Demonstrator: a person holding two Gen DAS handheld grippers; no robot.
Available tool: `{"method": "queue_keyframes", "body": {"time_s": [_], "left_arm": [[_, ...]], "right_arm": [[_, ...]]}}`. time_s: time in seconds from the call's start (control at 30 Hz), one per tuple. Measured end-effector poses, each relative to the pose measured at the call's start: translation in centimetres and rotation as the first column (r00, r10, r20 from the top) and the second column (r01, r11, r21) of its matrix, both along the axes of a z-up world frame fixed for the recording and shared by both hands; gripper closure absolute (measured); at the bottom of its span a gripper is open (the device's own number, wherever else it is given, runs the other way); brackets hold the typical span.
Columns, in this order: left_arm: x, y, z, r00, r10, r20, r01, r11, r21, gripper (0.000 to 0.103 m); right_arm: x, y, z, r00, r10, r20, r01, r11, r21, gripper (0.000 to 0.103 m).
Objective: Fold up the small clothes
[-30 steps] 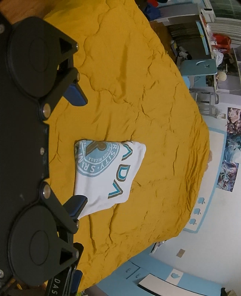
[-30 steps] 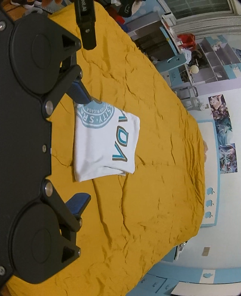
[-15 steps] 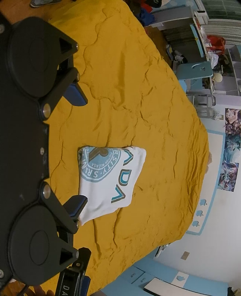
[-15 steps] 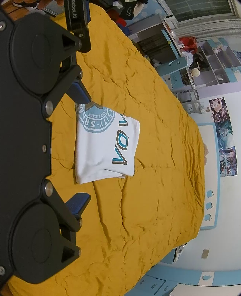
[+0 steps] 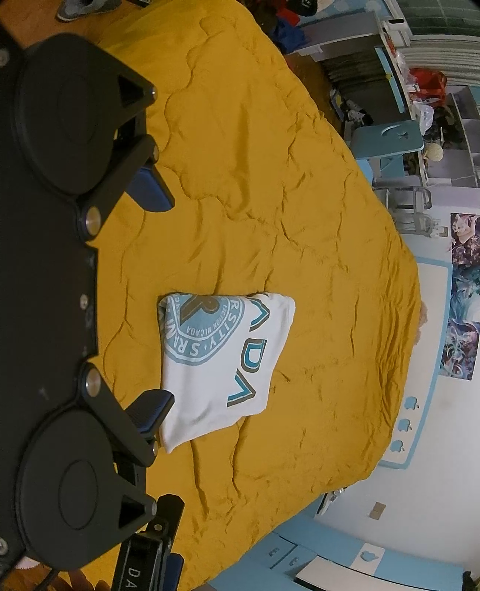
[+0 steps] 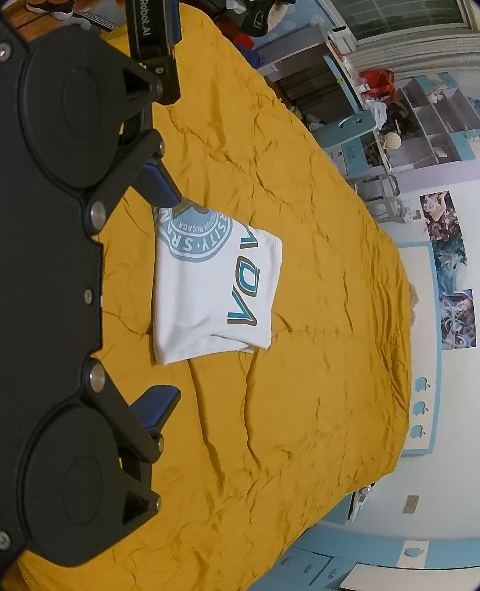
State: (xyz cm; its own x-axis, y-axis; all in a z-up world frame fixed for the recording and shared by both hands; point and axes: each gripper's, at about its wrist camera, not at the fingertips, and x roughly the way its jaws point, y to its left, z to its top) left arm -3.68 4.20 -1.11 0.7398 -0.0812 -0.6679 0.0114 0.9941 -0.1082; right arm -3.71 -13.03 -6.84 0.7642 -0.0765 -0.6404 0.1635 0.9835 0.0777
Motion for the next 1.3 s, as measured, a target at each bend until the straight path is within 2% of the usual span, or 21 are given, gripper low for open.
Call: {"method": "queue_keyframes", "body": {"time_s": [0.63, 1.3], "left_arm": [[0.5, -1.3, -0.4, 0.999, -0.035, -0.028, 0.035, 0.999, 0.011, 0.0], [0.8, -0.5, -0.2, 0.999, -0.012, -0.033, 0.013, 1.0, 0.024, 0.0]], "right_arm": [[0.5, 0.0, -0.3, 1.0, -0.008, -0.018, 0.008, 1.0, -0.002, 0.0], [1.0, -0.1, -0.6, 0.999, -0.021, -0.034, 0.021, 1.0, -0.004, 0.0]]}}
